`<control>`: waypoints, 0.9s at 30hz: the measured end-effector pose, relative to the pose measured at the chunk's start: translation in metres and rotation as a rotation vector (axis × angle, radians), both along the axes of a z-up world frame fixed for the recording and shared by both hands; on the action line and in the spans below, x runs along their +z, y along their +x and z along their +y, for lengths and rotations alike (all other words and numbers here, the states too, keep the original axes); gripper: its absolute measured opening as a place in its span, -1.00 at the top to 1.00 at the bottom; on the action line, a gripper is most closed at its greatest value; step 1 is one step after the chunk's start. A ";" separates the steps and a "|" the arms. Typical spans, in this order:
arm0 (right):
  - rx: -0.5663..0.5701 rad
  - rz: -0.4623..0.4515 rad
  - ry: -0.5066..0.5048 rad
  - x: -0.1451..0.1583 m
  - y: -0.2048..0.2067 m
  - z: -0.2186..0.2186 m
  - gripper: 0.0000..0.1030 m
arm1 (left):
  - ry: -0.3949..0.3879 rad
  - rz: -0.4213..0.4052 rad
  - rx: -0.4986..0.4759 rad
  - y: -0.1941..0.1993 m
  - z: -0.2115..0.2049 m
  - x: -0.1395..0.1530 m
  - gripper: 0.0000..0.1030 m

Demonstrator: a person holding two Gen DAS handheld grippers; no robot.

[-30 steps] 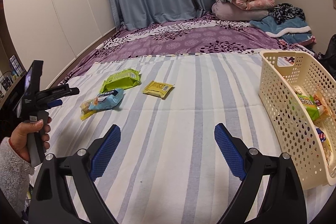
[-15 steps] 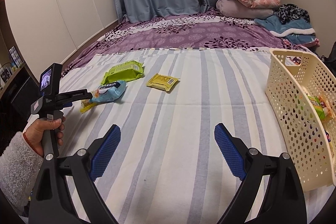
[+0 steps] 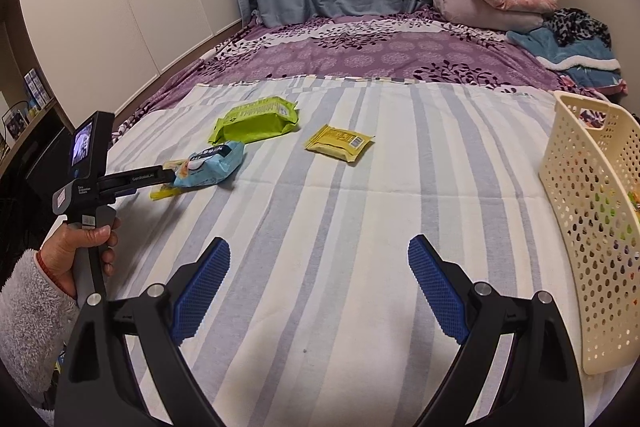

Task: Organize snacks
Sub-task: 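Grasp the clear cake packet with the left gripper and lift it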

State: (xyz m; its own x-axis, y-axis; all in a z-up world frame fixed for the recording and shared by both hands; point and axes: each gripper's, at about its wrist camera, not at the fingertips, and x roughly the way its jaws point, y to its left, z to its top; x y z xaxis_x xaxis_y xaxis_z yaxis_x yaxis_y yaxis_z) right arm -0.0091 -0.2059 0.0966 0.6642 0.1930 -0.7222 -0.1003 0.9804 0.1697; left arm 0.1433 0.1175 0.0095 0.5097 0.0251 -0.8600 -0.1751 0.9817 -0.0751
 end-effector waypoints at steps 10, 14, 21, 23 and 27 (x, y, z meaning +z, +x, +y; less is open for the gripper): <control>0.034 0.022 -0.025 -0.005 0.006 0.021 -0.75 | -0.017 -0.009 -0.022 0.012 -0.005 -0.008 -0.89; 0.049 0.033 -0.030 -0.008 0.010 0.029 -0.75 | -0.045 -0.035 -0.008 0.009 0.005 -0.007 -0.79; 0.100 0.049 -0.050 -0.015 0.026 0.052 -0.75 | -0.028 -0.067 -0.044 0.008 0.005 -0.006 -0.20; 0.124 0.046 -0.058 -0.016 0.032 0.061 -0.75 | -0.017 -0.069 -0.062 0.010 0.001 -0.006 -0.11; 0.186 0.032 -0.067 -0.018 0.051 0.078 -0.75 | -0.030 -0.077 -0.084 0.012 0.000 -0.004 0.22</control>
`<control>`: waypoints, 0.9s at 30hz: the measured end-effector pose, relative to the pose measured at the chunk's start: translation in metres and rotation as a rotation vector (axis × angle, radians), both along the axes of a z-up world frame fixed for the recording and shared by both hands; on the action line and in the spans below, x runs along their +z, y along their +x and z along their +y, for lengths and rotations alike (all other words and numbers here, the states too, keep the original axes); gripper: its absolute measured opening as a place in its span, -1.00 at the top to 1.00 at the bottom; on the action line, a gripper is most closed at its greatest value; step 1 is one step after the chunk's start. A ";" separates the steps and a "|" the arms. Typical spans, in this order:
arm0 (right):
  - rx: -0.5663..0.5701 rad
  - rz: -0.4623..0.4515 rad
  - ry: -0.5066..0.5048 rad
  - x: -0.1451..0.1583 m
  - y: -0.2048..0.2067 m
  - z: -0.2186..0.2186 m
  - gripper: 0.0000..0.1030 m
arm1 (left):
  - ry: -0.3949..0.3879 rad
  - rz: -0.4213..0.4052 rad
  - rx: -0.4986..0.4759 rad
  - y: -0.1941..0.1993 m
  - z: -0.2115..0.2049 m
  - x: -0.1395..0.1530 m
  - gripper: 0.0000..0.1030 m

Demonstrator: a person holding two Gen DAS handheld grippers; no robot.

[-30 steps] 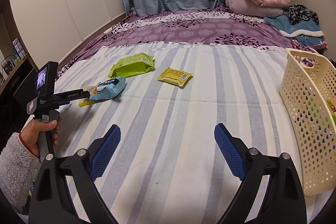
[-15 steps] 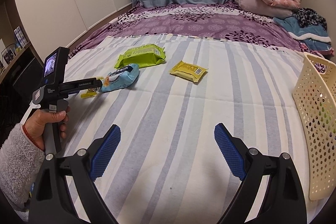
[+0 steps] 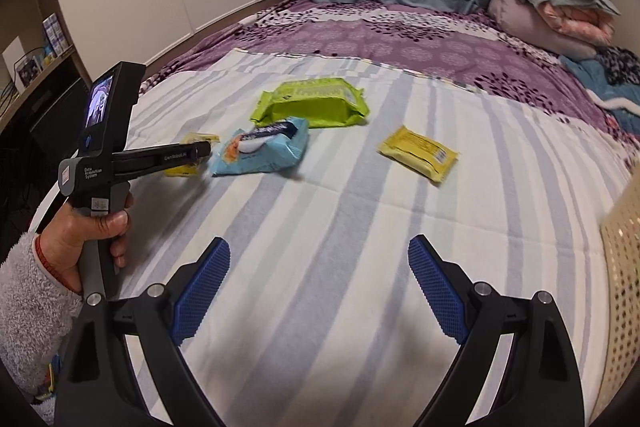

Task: Organize snacks
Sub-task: 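Grasp the clear cake packet with the left gripper and lift it, then grasp the blue-and-white wafer pack with the right gripper while the left gripper holds the cake packet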

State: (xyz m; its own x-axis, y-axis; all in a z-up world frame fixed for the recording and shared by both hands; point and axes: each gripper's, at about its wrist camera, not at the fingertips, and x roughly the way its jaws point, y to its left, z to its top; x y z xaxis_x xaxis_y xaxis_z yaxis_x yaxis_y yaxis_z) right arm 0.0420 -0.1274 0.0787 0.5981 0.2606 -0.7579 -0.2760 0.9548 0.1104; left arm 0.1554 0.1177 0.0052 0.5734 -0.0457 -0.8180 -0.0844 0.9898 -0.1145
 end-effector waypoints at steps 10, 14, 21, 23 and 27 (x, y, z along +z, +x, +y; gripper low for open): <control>0.131 -0.008 0.022 -0.007 0.074 0.048 -0.75 | -0.033 -0.040 0.042 -0.021 0.028 0.019 0.24; 0.180 -0.004 0.055 -0.007 0.108 0.069 -0.75 | -0.035 -0.054 0.053 -0.032 0.039 0.028 0.25; 0.298 0.048 0.070 -0.018 0.157 0.106 -0.75 | -0.052 -0.059 0.074 -0.049 0.051 0.037 0.25; 0.321 0.097 0.088 -0.027 0.168 0.110 -0.75 | -0.057 -0.061 0.078 -0.051 0.052 0.039 0.25; 0.355 0.169 0.076 -0.042 0.168 0.107 -0.75 | -0.060 -0.069 0.073 -0.052 0.053 0.043 0.25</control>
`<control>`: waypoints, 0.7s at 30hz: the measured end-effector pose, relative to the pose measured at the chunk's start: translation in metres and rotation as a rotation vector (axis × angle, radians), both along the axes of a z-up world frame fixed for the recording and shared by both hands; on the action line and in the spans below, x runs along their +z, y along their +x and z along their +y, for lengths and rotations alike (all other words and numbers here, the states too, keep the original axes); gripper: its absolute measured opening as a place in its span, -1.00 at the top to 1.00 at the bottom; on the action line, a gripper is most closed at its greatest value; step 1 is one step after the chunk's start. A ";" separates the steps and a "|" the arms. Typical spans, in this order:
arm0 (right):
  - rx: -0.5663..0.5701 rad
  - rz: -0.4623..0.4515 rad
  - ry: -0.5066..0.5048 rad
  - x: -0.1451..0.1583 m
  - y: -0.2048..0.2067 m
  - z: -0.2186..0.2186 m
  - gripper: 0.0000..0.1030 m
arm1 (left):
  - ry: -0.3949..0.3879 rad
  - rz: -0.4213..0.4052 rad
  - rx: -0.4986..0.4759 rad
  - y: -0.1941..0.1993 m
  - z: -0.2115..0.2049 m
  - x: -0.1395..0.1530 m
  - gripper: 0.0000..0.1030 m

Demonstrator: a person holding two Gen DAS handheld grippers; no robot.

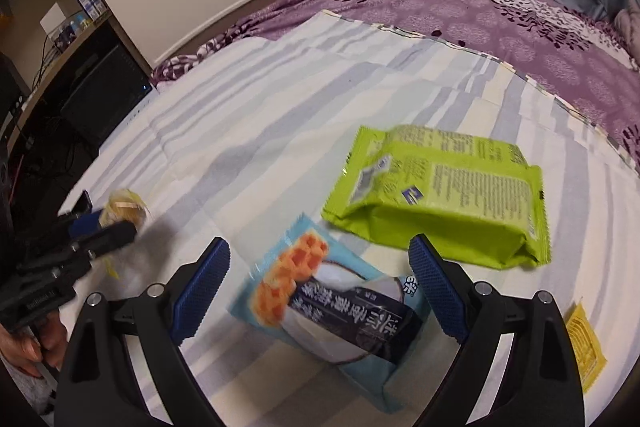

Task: Organize snacks
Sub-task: 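Grasp the blue-and-white wafer pack with the right gripper while the left gripper holds the cake packet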

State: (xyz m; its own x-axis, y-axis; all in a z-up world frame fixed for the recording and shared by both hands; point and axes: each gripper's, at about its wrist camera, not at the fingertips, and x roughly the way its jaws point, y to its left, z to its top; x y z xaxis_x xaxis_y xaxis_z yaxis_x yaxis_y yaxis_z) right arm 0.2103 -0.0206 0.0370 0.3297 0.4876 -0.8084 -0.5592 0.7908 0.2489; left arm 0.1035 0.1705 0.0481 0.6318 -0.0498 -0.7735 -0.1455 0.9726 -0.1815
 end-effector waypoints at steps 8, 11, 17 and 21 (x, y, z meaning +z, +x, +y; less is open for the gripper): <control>0.066 0.045 -0.004 0.004 -0.046 -0.019 -0.75 | -0.030 -0.011 0.004 0.005 -0.002 0.002 0.25; 0.028 0.044 -0.051 -0.001 -0.045 -0.020 -0.75 | -0.033 -0.013 -0.008 0.005 -0.006 0.005 0.25; -0.021 0.054 -0.087 -0.018 -0.030 -0.013 -0.72 | -0.015 -0.027 -0.021 -0.003 -0.009 0.015 0.25; -0.035 0.020 -0.145 -0.021 -0.036 -0.008 -0.40 | -0.012 -0.036 -0.006 -0.007 -0.004 0.020 0.25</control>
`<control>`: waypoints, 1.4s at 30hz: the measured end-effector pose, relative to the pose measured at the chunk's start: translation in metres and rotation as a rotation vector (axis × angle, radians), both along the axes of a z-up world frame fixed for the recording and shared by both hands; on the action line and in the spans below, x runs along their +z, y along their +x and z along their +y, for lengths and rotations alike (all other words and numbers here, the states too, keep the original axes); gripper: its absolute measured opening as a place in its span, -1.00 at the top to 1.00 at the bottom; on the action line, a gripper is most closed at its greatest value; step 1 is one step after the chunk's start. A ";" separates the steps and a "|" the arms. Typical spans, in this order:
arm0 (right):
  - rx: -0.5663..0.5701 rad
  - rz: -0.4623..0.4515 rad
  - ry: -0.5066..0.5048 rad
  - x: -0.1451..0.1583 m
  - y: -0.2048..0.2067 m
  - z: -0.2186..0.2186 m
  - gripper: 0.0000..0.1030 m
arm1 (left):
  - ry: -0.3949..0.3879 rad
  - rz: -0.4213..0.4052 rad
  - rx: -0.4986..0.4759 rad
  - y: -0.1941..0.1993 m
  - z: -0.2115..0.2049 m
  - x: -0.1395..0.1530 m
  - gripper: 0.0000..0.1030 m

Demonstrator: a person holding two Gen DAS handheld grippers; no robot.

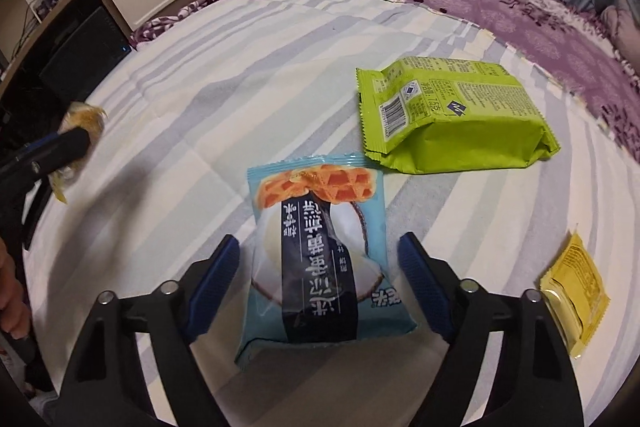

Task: Organize snacks
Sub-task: 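Grasp the blue-and-white wafer pack with the right gripper while the left gripper holds the cake packet, then carry the wafer pack into the basket with the right gripper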

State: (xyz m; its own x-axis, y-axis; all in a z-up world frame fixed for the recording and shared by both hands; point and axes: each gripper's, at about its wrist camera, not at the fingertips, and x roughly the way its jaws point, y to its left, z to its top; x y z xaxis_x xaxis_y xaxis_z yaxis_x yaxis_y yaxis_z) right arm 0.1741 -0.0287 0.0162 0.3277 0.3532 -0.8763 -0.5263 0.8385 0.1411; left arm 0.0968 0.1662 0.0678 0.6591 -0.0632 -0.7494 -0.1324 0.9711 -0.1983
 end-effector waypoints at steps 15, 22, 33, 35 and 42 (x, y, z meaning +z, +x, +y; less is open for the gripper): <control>-0.057 -0.038 0.042 0.023 -0.061 -0.038 -0.16 | 0.006 -0.041 -0.039 -0.014 -0.019 0.021 0.25; -0.158 -0.061 0.100 0.042 -0.094 -0.081 -0.16 | 0.018 -0.070 -0.090 -0.023 -0.043 0.036 0.24; -0.298 -0.156 0.164 0.080 -0.132 -0.148 -0.16 | 0.049 -0.110 -0.185 -0.041 -0.090 0.059 0.24; -0.325 -0.171 0.176 0.086 -0.138 -0.160 -0.16 | 0.053 -0.117 -0.202 -0.044 -0.099 0.062 0.24; -0.449 -0.247 0.224 0.108 -0.162 -0.217 -0.16 | 0.068 -0.133 -0.264 -0.052 -0.133 0.073 0.24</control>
State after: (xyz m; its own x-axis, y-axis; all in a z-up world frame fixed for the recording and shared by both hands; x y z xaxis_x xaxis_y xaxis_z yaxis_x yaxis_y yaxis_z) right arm 0.0119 -0.2453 0.1246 0.6750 0.3001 -0.6740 -0.1643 0.9517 0.2593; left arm 0.0445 0.0333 0.1413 0.7194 -0.1979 -0.6658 0.1489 0.9802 -0.1304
